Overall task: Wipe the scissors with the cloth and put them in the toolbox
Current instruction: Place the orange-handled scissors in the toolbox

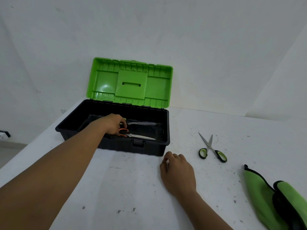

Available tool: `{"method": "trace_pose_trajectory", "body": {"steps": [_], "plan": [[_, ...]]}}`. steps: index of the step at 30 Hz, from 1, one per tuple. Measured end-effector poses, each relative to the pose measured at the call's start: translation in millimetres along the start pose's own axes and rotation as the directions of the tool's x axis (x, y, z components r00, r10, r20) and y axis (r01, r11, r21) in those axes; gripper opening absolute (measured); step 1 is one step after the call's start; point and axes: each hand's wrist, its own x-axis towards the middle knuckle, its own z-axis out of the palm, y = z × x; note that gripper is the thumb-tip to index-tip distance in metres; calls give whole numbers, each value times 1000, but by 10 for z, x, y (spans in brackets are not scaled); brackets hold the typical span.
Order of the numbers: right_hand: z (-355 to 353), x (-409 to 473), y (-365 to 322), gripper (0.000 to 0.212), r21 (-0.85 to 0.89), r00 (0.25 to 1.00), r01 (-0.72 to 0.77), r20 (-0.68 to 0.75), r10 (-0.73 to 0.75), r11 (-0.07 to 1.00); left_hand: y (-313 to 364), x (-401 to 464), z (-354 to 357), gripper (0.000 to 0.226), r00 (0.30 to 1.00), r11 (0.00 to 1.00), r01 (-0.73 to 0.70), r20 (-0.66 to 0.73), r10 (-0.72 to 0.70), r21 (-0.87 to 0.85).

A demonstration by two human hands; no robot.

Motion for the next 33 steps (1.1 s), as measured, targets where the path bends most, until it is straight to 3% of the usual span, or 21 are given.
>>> {"method": "trace_pose_trajectory", "body": {"steps": [26, 30, 33], "plan": [[6, 3, 19, 14, 3, 1000, -15, 11, 15, 1000, -12, -193, -103, 57, 994, 982, 109, 12, -108, -155], [-29, 21, 16, 14, 35, 999, -45, 30, 44, 998, 60, -318, -164, 42, 985, 963, 132, -80, -155, -236], [-103, -6, 22, 19, 55, 996, -69, 66, 65, 996, 278, -475, -211, 27, 972, 940, 61, -195, -133, -336]]}}
